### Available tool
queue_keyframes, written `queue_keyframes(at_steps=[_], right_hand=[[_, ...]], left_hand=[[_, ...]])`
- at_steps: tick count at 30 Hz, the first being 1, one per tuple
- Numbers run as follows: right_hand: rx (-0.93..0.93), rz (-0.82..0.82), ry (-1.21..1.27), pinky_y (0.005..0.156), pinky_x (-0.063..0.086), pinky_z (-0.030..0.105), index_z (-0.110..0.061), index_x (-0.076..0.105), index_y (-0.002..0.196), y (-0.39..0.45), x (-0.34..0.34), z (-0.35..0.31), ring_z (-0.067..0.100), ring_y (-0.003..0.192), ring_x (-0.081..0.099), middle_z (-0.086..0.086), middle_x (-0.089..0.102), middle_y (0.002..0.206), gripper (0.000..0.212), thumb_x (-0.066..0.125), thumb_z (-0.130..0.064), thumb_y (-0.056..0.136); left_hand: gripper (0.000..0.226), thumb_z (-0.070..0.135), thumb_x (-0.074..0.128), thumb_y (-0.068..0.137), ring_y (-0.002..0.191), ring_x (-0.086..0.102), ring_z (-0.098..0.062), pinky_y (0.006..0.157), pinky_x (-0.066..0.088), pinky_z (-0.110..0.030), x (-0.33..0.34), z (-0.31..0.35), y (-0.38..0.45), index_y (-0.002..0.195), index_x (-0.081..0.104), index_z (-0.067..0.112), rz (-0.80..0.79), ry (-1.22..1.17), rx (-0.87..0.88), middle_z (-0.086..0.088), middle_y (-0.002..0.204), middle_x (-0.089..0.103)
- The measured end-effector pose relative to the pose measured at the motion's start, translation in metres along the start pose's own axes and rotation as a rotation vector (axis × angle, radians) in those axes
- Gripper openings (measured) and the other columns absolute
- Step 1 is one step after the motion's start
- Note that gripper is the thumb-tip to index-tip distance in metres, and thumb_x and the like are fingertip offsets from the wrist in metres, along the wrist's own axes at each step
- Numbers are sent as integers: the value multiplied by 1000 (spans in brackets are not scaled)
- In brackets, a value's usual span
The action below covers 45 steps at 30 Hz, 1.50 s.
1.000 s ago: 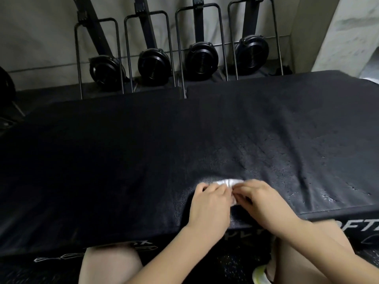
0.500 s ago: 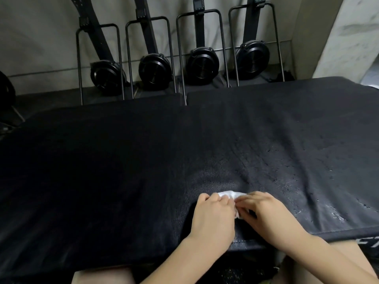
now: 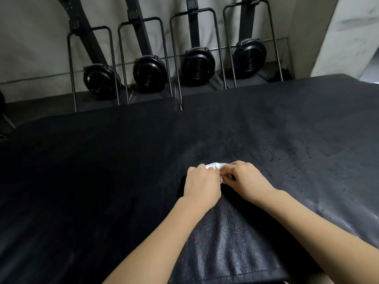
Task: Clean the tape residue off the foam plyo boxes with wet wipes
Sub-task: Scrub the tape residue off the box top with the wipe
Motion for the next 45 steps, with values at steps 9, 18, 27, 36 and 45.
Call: queue_keyframes(at_steps=[9,18,27,36,45], right_hand=[[-100,-33,-33,76,49,25,-28,71,86,-72,0,-21,5,84,58,-17,69,89,30,46,-41,96],[-83,-37,-67,78,53,32,-32,73,94,5,8,5,8,90,59,-10,69,92,14,59,-33,93],[-26,2,-84,73,51,37,-27,78,96,98,5,27,21,79,59,1,62,79,15,64,-24,91],[-23,-23,-98,66,44,31,-25,77,84,71,-4,19,24,72,58,4,61,74,16,65,-34,90],[-31,-38,-51,78,54,32,-31,77,93,73,2,39,9,86,62,-9,68,88,12,71,-38,86]], left_hand=[[4,24,65,79,64,51,-15,63,40,-32,2,20,-67,79,62,26,91,-57,160,11,68,55],[11,33,60,90,72,56,-17,76,44,-36,17,-8,-3,86,67,25,149,-10,69,8,74,63],[28,35,38,104,91,51,-19,73,25,-34,18,-51,86,109,63,23,66,15,7,5,89,63],[18,30,84,65,47,31,-15,53,24,-27,9,-34,62,60,67,24,151,90,72,7,46,41],[19,30,76,77,50,35,-15,59,36,-32,16,-39,65,66,61,27,160,24,123,11,51,28]])
Point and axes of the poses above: each hand's wrist, its own y-axis towards the middle knuckle, its own x-axis out of the palm, z = x × y, the point moved 5 cm from there along y, towards the middle knuckle
